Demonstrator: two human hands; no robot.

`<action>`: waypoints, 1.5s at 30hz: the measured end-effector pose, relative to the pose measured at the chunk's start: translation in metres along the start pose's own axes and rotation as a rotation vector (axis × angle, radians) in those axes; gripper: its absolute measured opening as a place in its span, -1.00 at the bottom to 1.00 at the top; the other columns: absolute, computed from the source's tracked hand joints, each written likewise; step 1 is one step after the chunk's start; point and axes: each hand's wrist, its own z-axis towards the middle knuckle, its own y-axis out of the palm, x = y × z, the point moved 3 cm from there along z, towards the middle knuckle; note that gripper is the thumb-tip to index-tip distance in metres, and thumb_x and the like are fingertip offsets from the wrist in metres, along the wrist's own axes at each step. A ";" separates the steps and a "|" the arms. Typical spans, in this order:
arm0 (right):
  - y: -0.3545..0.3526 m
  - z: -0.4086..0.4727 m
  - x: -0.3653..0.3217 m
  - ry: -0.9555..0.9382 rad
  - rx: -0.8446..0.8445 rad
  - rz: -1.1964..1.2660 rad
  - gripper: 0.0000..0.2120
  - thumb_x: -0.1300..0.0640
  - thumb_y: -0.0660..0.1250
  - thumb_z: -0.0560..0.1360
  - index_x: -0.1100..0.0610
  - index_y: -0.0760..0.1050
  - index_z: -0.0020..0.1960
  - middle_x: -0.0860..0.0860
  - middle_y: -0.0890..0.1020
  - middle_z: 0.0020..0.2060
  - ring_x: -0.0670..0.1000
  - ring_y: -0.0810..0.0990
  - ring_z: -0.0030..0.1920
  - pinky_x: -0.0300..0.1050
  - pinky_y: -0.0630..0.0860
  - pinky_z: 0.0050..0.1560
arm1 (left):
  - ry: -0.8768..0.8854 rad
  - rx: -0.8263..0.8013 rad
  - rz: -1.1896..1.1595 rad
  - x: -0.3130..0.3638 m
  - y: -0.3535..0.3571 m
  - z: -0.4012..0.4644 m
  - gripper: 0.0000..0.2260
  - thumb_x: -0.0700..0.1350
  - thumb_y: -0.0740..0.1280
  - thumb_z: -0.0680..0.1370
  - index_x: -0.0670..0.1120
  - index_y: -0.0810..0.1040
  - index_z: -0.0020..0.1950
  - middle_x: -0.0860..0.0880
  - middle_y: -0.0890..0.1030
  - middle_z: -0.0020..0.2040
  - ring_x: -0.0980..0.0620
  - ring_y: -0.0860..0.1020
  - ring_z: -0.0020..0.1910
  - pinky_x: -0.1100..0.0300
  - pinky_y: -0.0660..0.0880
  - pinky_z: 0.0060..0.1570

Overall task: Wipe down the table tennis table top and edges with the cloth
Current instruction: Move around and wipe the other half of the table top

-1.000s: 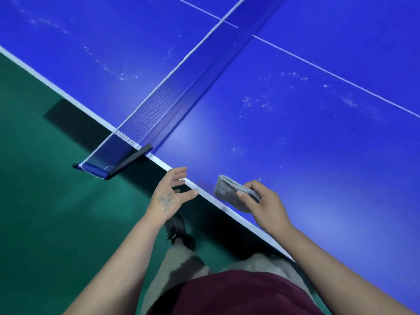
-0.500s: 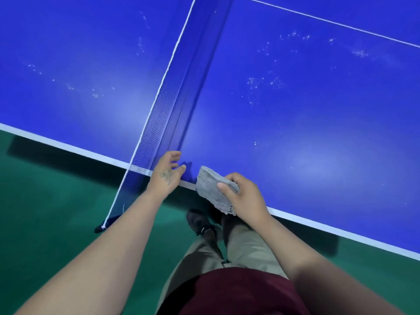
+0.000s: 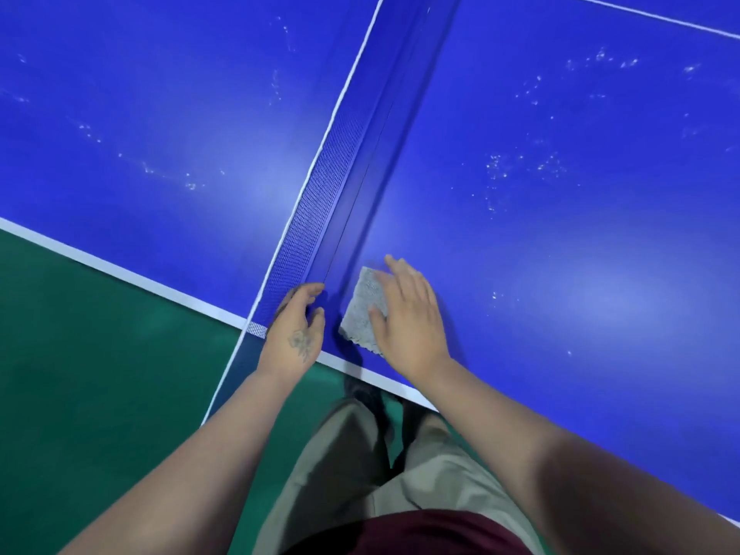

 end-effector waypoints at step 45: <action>-0.009 0.213 0.059 0.135 0.225 -0.383 -0.30 -0.21 -0.03 0.70 0.10 0.07 0.75 0.00 0.03 0.75 0.13 -0.05 0.74 0.40 -0.13 0.66 | 0.613 0.245 0.314 0.064 0.046 0.160 -0.47 -0.12 0.18 0.75 -0.24 0.18 0.70 -0.15 0.16 0.73 -0.10 0.07 0.73 -0.15 0.07 0.69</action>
